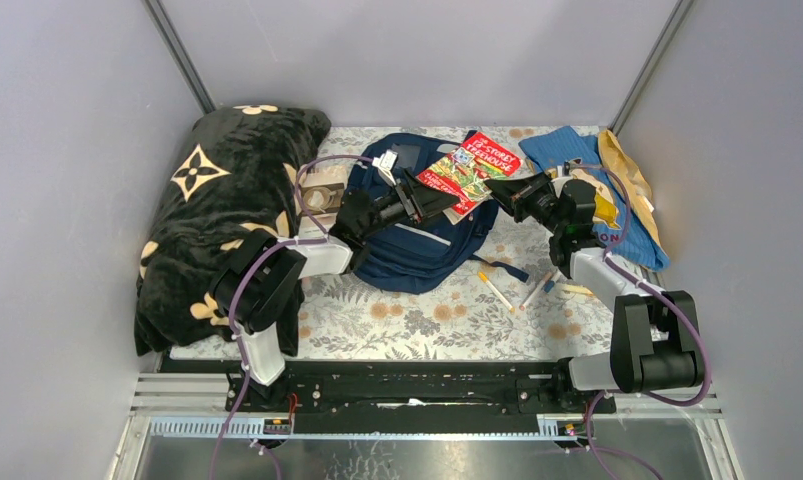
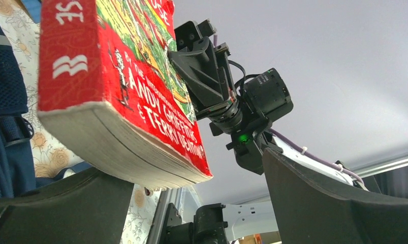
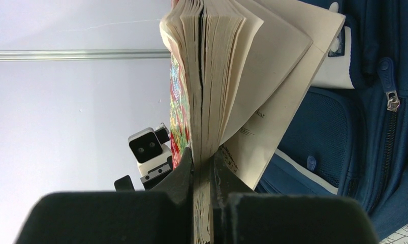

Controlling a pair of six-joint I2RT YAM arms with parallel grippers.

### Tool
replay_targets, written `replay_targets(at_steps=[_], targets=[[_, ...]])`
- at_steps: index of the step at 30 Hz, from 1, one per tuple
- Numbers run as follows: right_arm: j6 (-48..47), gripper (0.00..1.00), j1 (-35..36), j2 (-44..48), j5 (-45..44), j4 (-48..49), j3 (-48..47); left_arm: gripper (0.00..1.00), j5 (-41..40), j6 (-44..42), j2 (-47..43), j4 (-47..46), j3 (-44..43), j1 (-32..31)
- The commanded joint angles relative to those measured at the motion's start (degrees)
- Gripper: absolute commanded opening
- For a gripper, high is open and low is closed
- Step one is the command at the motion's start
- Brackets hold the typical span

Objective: Pack the student bag
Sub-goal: Pick up the book from the center of the board.

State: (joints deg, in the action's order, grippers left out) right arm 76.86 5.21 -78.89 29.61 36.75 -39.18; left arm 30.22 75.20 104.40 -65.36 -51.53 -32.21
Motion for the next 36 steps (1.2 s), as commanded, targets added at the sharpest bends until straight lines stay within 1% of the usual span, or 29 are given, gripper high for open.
replay_targets(at_steps=[1, 3, 5, 6, 8, 9, 11, 13, 14, 18, 19, 20, 21, 22, 23, 24, 25, 26, 27, 30, 32, 33, 35, 36], targets=[[-0.13, 0.00, 0.50, 1.45, 0.89, 5.56, -2.66, 0.99, -1.19, 2.45, 0.48, -6.04, -0.62, 0.30], [-0.24, 0.00, 0.50, 1.70, 0.89, 5.50, -2.58, 0.99, -2.14, 3.14, 1.29, -5.65, -1.26, 0.31], [-0.30, 0.00, 0.50, 1.81, 0.82, 5.21, -2.50, 0.94, -3.12, 3.82, 1.80, -5.98, -1.44, 0.23], [-0.35, 0.00, 0.50, 1.81, 0.85, 5.22, -2.42, 0.89, -3.31, 4.04, 2.01, -6.08, -1.66, 0.24], [-0.33, 0.00, 0.54, 1.81, 0.89, 5.29, -2.19, 0.76, -3.61, 4.23, 2.29, -5.69, -2.11, 0.21], [-0.19, 0.00, 0.53, 1.81, 0.89, 5.44, -2.09, 0.68, -3.78, 4.44, 2.36, -5.43, -2.23, 0.21], [0.43, 0.00, 0.59, 1.77, 0.89, 6.34, -1.45, 0.54, -4.09, 4.88, 2.71, -4.80, -2.57, 0.21], [0.87, 0.00, 0.56, 1.58, 1.18, 6.99, -0.97, 0.45, -4.30, 5.33, 3.08, -4.33, -2.97, 0.23], [0.84, 0.00, 0.63, 1.55, 1.32, 7.01, -0.72, 0.39, -4.49, 5.49, 3.40, -3.95, -3.42, 0.15], [0.54, 0.00, 0.62, 1.70, 1.74, 6.46, -0.40, 0.02, -3.98, 7.14, 4.79, -3.70, -5.58, 0.42], [0.18, 0.00, 0.59, 1.93, 1.88, 5.83, -0.49, 0.00, -3.87, 7.64, 4.65, -3.75, -5.53, 0.63], [-0.47, 0.04, 0.64, 2.16, 2.05, 4.62, -0.84, 0.00, -3.85, 7.75, 4.11, -3.72, -5.28, 0.80], [-2.03, 0.18, 0.63, 2.55, 2.26, 2.20, -1.53, 0.00, -3.85, 7.43, 3.28, -3.27, -4.92, 1.35], [-4.32, 0.38, 0.67, 3.08, 2.23, -0.99, -2.60, 0.00, -3.93, 6.82, 1.90, -1.16, -4.38, 1.88], [-7.17, 0.52, 0.62, 3.88, 1.73, -5.41, -3.82, 0.00, -4.08, 5.90, -0.06, 0.89, -3.70, 2.67], [-10.64, 0.63, 0.67, 4.74, 0.68, -10.49, -5.38, 0.00, -4.45, 4.58, -2.37, 3.46, -2.74, 3.62], [-14.17, 0.70, 0.63, 5.69, -0.62, -15.75, -6.96, 0.00, -4.98, 2.91, -5.34, 7.30, -1.75, 4.65], [-18.18, 0.74, 0.67, 6.53, -2.12, -22.13, -8.66, 0.00, -5.67, 0.67, -8.43, 11.49, -0.86, 5.80], [-21.76, 0.77, 0.68, 7.47, -3.80, -26.28, -10.12, 0.00, -6.56, -2.93, -13.31, 17.32, -0.22, 6.94], [-32.59, 0.80, 2.30, 10.12, -10.11, -34.07, -13.65, 0.00, -11.88, -13.00, -24.61, 38.33, -0.76, 9.80], [-40.25, 0.80, 7.05, 10.39, -15.85, -38.62, -16.84, 0.00, -17.95, -20.17, -30.46, 53.12, -3.91, 10.62], [-43.91, 0.80, 10.76, 9.82, -19.32, -41.02, -18.80, 0.00, -20.98, -22.89, -32.84, 59.82, -5.37, 10.66], [-51.08, 0.78, 18.00, 6.57, -23.99, -44.61, -23.56, 0.00, -24.65, -26.14, -36.95, 69.21, -6.64, 10.88], [-54.16, 0.75, 21.56, 3.38, -25.73, -46.46, -25.98, 0.00, -25.50, -26.77, -39.00, 71.72, -6.47, 11.14]])
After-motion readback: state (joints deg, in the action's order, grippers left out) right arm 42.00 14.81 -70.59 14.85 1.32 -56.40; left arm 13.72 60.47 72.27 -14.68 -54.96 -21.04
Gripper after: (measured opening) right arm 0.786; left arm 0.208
